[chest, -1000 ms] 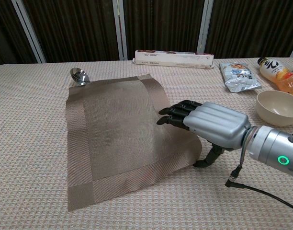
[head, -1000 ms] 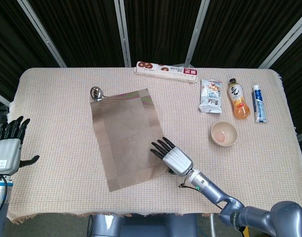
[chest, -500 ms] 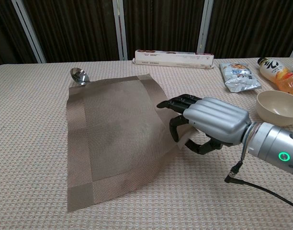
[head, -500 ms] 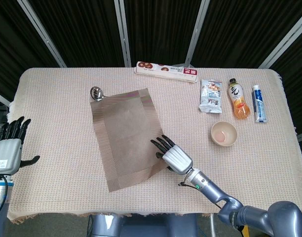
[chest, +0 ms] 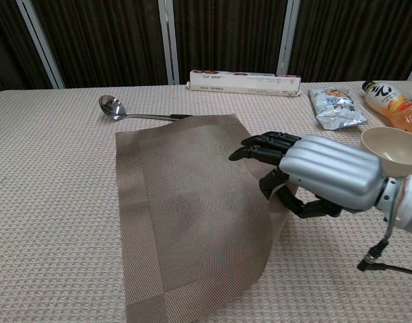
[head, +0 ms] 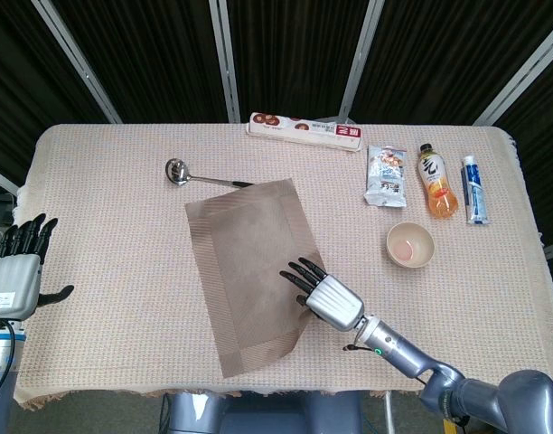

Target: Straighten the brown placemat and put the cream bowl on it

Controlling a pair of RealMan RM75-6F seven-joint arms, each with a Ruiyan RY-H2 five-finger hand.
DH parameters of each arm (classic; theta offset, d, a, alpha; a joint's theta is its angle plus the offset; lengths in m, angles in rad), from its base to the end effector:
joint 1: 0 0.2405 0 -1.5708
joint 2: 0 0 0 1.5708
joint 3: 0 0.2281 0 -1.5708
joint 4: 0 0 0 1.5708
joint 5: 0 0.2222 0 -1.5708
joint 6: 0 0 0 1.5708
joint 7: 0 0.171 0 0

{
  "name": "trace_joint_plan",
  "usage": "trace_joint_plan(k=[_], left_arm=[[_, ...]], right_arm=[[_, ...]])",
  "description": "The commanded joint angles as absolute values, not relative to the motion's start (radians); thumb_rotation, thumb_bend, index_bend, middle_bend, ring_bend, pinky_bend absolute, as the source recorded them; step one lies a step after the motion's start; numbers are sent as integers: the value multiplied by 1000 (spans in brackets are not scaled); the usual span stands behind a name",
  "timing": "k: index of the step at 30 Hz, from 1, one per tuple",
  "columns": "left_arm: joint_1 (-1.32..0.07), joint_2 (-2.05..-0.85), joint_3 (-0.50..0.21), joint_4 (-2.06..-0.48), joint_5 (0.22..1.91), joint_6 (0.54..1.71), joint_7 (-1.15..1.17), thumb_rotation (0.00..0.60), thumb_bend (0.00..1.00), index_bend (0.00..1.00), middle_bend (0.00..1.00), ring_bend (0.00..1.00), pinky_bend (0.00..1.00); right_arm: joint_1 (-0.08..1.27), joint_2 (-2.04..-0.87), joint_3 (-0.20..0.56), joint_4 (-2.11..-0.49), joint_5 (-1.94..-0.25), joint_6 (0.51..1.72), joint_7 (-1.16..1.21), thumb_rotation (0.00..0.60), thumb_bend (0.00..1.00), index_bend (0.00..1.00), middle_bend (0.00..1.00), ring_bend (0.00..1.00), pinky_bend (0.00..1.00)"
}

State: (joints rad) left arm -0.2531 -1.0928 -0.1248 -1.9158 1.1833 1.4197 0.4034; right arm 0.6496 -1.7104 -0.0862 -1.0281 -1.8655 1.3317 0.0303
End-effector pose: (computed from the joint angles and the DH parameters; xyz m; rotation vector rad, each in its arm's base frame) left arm -0.2328 0.2534 0.1272 -1.3497 -0.8985 -0.7754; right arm -0.1424 -0.2800 -0.0644 2.2095 -0.4068 1.2491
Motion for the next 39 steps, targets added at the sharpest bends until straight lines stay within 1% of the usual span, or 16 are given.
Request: trace_joint_plan(k=[1,6,10,15,21,23,24,25,26,27,28,29,31,35,37,39], left_arm=[[-253,-1093,-125,-1916,1183,1418,404,600,0,0,0,0,0],[-255,-1095,-124,-1917,1185,1414,407,600,0,0,0,0,0],[-258,-1098,-123,-1919,1186,1411,412,600,0,0,0,0,0],[-259,-1103,-122,-1919,1187,1410,418,600,0,0,0,0,0],[-263,-1111,-123,-1912,1181,1406,427,600,0,0,0,0,0],[-264,-1113,-124,-1907,1174,1404,429,600,0,0,0,0,0],[-265,-1114,-125,-1904,1171,1402,429,600,0,0,0,0,0],[-265,-1115,-125,-1901,1166,1400,430,600,0,0,0,0,0],[-265,-1115,-126,-1899,1163,1399,430,600,0,0,0,0,0],[-266,-1116,-127,-1897,1160,1398,430,600,0,0,0,0,0],[-266,-1116,-127,-1895,1158,1397,430,600,0,0,0,0,0],[-267,-1116,-128,-1891,1154,1394,429,600,0,0,0,0,0],[-270,-1117,-127,-1882,1153,1387,429,600,0,0,0,0,0],[-277,-1120,-123,-1859,1158,1363,413,600,0,0,0,0,0],[-283,-1120,-119,-1846,1179,1352,392,600,0,0,0,0,0],[-285,-1121,-117,-1838,1200,1347,375,600,0,0,0,0,0]], right_arm=[[633,-1637,-149,-1014,-1956,1423,24,600,623,874,96,0,92],[622,-1538,-211,-917,-2078,1553,-47,600,620,875,106,0,94],[634,-1490,-208,-814,-2107,1602,-82,600,606,868,108,0,94],[690,-1483,-174,-655,-2106,1605,-84,600,570,853,108,0,94],[772,-1521,-123,-502,-2068,1537,-79,600,499,833,110,0,98],[803,-1543,-109,-452,-2055,1508,-82,600,439,776,102,0,99],[817,-1554,-104,-429,-2050,1494,-85,600,370,683,75,0,87],[833,-1568,-99,-400,-2043,1481,-88,600,264,477,42,0,57],[842,-1577,-95,-383,-2037,1473,-89,600,182,327,22,0,38],[847,-1585,-90,-370,-2029,1466,-89,600,77,120,1,0,9],[848,-1589,-86,-363,-2021,1458,-89,600,30,25,0,0,0],[846,-1599,-63,-352,-1990,1433,-100,600,0,0,0,0,0],[838,-1608,-31,-357,-1947,1425,-101,600,0,0,0,0,0],[813,-1599,31,-384,-1866,1464,-81,600,0,0,0,0,0],[782,-1576,79,-419,-1799,1488,-49,600,0,0,0,0,0],[760,-1558,102,-450,-1763,1495,-27,600,0,0,0,0,0]])
